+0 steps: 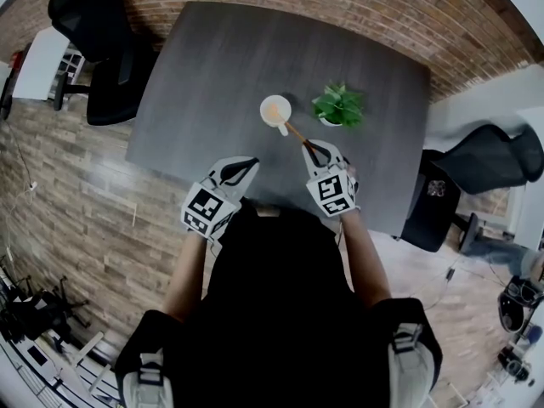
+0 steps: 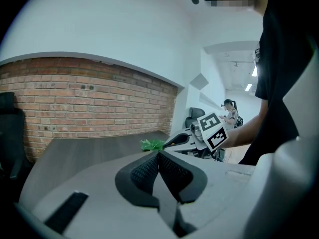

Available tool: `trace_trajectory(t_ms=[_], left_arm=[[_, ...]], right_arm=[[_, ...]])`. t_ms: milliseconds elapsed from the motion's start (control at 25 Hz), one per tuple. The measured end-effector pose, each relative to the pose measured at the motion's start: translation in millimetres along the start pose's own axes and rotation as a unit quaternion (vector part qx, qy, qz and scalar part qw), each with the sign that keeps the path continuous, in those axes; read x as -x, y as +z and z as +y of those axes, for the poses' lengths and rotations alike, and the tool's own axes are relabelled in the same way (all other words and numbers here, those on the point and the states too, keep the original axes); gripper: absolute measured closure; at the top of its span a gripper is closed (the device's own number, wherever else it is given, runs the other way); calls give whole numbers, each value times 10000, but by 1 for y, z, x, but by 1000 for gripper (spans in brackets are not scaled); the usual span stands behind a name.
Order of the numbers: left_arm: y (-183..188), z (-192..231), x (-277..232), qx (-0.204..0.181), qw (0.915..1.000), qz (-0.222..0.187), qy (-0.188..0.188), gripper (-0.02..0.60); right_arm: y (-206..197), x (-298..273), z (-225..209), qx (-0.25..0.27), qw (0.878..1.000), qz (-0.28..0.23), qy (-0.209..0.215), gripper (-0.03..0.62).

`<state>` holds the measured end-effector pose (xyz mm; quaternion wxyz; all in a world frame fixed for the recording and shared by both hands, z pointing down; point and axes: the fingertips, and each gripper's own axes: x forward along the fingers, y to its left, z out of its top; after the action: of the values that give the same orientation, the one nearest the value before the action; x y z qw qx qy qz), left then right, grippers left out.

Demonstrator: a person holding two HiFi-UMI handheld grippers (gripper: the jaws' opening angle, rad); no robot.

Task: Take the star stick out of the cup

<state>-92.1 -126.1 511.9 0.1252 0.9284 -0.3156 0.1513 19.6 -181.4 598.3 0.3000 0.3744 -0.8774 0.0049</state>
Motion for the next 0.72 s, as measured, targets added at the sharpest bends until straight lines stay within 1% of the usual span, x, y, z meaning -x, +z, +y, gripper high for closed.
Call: trace_trajectory(t_ms=[280, 400, 560, 720], left_arm=[[2, -9, -15, 0, 10000, 9, -31, 580], [1, -12, -17, 3, 10000, 46, -45, 580], [0, -13, -20, 4, 10000, 79, -24, 580], [-2, -14, -23, 14, 9999, 121, 8, 580]], right_arm=[[-5, 15, -6, -34, 10000, -58, 56, 580], [1, 23, -6, 30, 9999, -125, 66, 580], [12, 34, -7, 263, 9993, -240, 84, 580], [23, 42, -10, 316, 9987, -385, 125, 580]])
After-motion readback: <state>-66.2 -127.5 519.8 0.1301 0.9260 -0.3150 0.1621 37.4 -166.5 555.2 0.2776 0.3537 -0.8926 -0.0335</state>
